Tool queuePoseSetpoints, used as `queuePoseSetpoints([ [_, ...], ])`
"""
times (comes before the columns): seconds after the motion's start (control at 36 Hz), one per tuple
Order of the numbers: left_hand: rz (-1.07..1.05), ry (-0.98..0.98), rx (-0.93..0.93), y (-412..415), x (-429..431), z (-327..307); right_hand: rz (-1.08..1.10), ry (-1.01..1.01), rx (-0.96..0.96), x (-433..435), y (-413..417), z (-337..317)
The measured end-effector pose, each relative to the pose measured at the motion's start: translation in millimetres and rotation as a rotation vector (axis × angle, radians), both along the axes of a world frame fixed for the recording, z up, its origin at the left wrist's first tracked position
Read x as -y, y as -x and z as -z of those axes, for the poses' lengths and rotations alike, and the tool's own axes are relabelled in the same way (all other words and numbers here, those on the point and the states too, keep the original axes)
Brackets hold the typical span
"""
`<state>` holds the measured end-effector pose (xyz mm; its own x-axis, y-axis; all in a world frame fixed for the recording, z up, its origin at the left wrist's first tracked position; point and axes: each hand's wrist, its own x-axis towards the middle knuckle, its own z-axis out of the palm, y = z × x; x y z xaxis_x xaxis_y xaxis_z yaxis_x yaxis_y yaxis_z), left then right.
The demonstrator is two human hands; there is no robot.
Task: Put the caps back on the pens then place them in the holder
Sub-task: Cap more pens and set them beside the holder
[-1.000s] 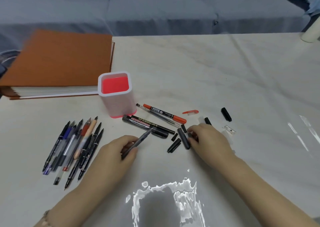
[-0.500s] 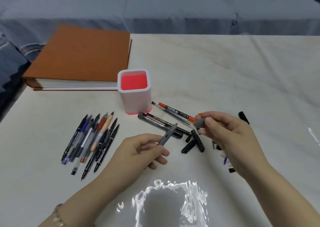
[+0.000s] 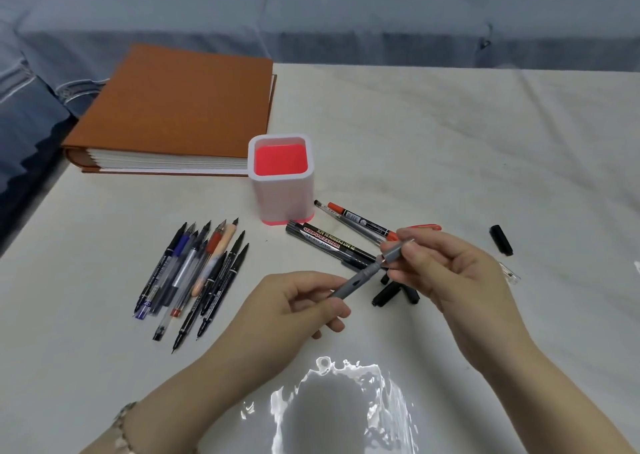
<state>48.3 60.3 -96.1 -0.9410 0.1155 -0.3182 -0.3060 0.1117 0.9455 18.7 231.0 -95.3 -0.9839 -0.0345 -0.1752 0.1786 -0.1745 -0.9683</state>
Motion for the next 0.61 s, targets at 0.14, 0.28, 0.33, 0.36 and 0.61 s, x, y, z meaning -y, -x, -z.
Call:
queuePoseSetpoints([
  [0.14, 0.000, 0.003, 0.005, 0.2, -0.7, 0.1, 0.006, 0.027, 0.006, 0.7, -0.9, -0.9],
  [0.28, -0.008, 0.001, 0.003, -0.1, -0.5, 0.1, 0.027, 0.064, 0.007, 1.4, -1.9, -0.4],
  [0.33, -0.006, 0.008, 0.001, -0.4, -0.1, 0.6, 0.022, 0.063, 0.008, 1.7, -2.2, -1.0],
  [0.36, -0.006, 0.010, -0.002, -0.4, 0.2, 1.1, 0.013, 0.051, 0.004, 1.9, -2.7, -1.6],
  [0.61, 0.024, 0.076, -0.088, -0.2, -0.4, 2.4, -0.077, -0.076, -0.047, 7.3, -9.5, -1.3],
])
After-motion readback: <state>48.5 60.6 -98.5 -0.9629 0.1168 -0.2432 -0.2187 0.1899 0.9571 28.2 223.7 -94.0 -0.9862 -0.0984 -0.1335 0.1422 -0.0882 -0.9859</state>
